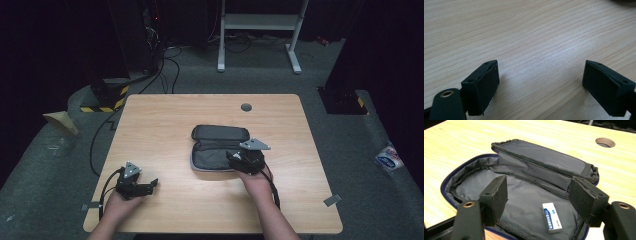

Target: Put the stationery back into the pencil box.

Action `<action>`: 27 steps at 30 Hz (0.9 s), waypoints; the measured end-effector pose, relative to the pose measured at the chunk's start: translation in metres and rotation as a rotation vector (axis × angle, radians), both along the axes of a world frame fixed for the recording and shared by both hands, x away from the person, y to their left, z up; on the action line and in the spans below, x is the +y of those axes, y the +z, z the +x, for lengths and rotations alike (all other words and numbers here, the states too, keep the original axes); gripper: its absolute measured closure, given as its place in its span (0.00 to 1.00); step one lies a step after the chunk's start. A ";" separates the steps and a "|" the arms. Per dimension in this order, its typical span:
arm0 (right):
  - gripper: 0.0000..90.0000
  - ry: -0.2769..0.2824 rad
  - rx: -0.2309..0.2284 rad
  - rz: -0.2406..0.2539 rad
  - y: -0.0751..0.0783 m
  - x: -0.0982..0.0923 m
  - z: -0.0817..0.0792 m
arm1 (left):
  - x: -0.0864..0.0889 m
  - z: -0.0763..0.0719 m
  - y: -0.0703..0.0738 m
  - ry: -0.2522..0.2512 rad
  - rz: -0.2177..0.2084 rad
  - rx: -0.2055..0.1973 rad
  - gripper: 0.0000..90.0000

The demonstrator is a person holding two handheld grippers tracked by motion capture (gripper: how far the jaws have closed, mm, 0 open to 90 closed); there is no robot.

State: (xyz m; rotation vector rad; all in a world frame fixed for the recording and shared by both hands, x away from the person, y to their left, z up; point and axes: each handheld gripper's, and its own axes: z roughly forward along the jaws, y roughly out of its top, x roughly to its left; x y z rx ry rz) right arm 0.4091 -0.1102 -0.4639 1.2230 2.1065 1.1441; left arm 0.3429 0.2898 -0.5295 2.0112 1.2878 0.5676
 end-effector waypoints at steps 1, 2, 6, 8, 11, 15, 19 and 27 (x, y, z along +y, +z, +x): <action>0.30 0.003 0.002 0.002 0.001 0.000 0.000 | 0.000 0.000 0.000 0.000 0.000 0.000 0.16; 0.27 0.002 0.000 -0.002 0.001 -0.001 0.000 | 0.000 0.000 0.000 0.000 0.000 0.000 0.16; 0.17 -0.009 0.002 -0.010 0.002 -0.004 0.002 | 0.000 0.000 0.000 0.000 0.000 0.000 0.16; 0.17 -0.009 0.000 -0.010 0.002 -0.004 0.002 | 0.000 0.000 0.000 0.000 0.000 0.000 0.16; 0.17 -0.006 -0.004 -0.013 0.002 -0.004 0.001 | 0.000 0.000 0.000 0.000 0.000 0.000 0.16; 0.16 -0.005 -0.024 -0.023 0.003 -0.004 -0.002 | 0.000 0.000 0.000 -0.003 -0.001 0.000 0.16; 0.16 -0.015 -0.025 -0.019 0.003 -0.008 -0.004 | 0.000 0.000 0.000 -0.004 0.000 0.000 0.16; 0.15 -0.044 -0.042 -0.005 0.003 -0.025 -0.009 | 0.000 0.000 0.000 -0.005 0.000 -0.001 0.16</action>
